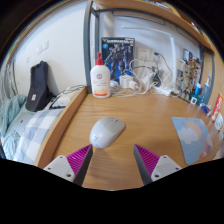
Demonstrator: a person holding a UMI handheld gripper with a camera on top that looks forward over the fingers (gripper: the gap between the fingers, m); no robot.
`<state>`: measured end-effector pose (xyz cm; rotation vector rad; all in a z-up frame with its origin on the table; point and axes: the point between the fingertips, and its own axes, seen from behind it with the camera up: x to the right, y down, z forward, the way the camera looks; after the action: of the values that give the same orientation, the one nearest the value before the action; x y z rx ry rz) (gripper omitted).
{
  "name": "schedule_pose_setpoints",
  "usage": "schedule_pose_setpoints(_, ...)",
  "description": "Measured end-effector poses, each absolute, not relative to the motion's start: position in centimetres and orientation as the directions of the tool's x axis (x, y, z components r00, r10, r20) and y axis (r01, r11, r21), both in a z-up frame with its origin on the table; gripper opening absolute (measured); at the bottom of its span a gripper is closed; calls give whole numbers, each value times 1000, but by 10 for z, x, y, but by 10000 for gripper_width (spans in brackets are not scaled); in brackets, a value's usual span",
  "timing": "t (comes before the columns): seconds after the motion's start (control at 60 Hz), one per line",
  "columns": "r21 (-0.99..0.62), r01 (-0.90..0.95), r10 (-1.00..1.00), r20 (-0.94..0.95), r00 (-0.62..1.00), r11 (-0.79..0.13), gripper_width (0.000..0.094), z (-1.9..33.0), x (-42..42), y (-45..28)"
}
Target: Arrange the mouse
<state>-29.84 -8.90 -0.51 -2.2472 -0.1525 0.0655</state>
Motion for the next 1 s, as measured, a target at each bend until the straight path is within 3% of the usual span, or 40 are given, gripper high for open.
schedule_pose_setpoints(0.367, -777, 104, 139, 22, 990, -621, 801, -15, -341, -19)
schedule_pose_setpoints(0.45, -775, 106, 141, 23, 990, -623, 740, -15, -347, -10)
schedule_pose_setpoints(0.55, -770, 112, 155, 16, 988, -629, 547, -16, -356, -4)
schedule_pose_setpoints(0.75, -770, 141, 183, 31, 983, -623, 499, -16, -368, -1)
schedule_pose_setpoints(1.0, -759, 159, 260, -14, 966, -632, 363, -18, -380, -2)
